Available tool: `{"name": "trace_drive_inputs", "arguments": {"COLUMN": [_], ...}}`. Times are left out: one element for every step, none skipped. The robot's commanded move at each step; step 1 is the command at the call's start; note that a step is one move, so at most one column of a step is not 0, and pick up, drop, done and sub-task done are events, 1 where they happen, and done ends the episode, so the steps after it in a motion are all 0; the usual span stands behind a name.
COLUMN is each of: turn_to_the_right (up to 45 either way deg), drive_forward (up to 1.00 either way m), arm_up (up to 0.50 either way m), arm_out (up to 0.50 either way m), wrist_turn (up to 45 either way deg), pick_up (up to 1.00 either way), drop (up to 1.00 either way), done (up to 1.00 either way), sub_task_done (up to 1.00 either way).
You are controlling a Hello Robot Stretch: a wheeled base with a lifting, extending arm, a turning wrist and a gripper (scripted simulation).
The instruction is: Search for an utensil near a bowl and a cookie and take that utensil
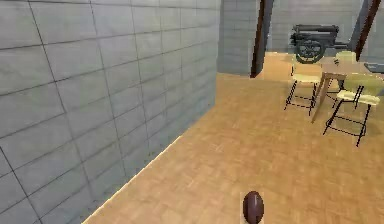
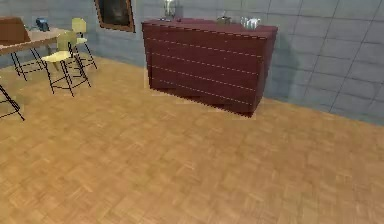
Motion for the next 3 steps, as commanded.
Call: {"name": "trace_drive_inputs", "arguments": {"turn_to_the_right": [45.0, 9.0, 0.0], "drive_forward": [0.0, 0.0, 1.0], "arm_up": [0.0, 0.0, 0.0], "arm_out": [0.0, 0.0, 0.0], "wrist_turn": [0.0, 0.0, 0.0], "pick_up": [0.0, 0.0, 0.0], "drop": [0.0, 0.0, 0.0], "done": [0.0, 0.0, 0.0], "sub_task_done": [0.0, 0.0, 0.0]}}
